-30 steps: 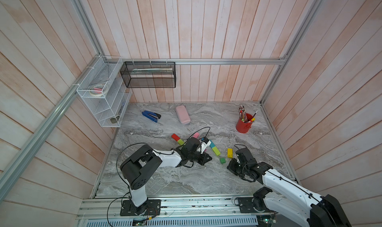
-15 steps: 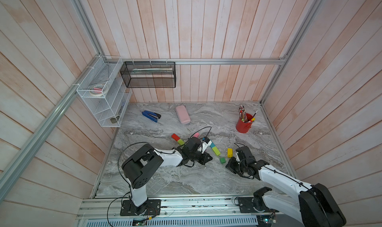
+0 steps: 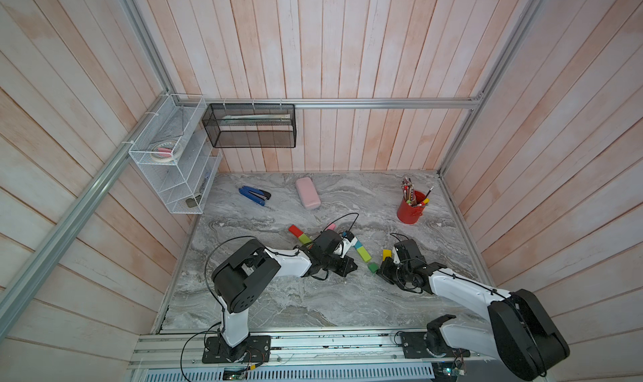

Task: Assemble the letter v with building blocks
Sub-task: Assemble the building block at the center of the board.

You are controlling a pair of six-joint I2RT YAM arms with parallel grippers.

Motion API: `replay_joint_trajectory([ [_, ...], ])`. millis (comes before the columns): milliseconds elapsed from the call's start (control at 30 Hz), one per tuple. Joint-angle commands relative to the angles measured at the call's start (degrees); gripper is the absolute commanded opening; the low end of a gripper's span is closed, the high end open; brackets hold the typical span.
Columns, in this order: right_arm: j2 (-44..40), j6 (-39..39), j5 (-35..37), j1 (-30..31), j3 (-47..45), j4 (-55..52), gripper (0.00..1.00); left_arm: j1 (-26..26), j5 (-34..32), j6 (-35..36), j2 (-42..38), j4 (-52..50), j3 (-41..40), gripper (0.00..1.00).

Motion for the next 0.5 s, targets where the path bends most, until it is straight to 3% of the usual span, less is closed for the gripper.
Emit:
replay_joint_trajectory([
  [0, 0.8, -1.3, 0.3, -0.3, -0.4, -2.3, 0.02, -0.4, -0.5, 1.1, 0.8, -1.2, 1.4, 0.0],
  [467, 1.0, -0.8, -1.9, -0.3, -2.2, 0.7, 0.02, -2.1, -3.7, 3.1, 2.3, -5.2, 4.7, 0.0],
])
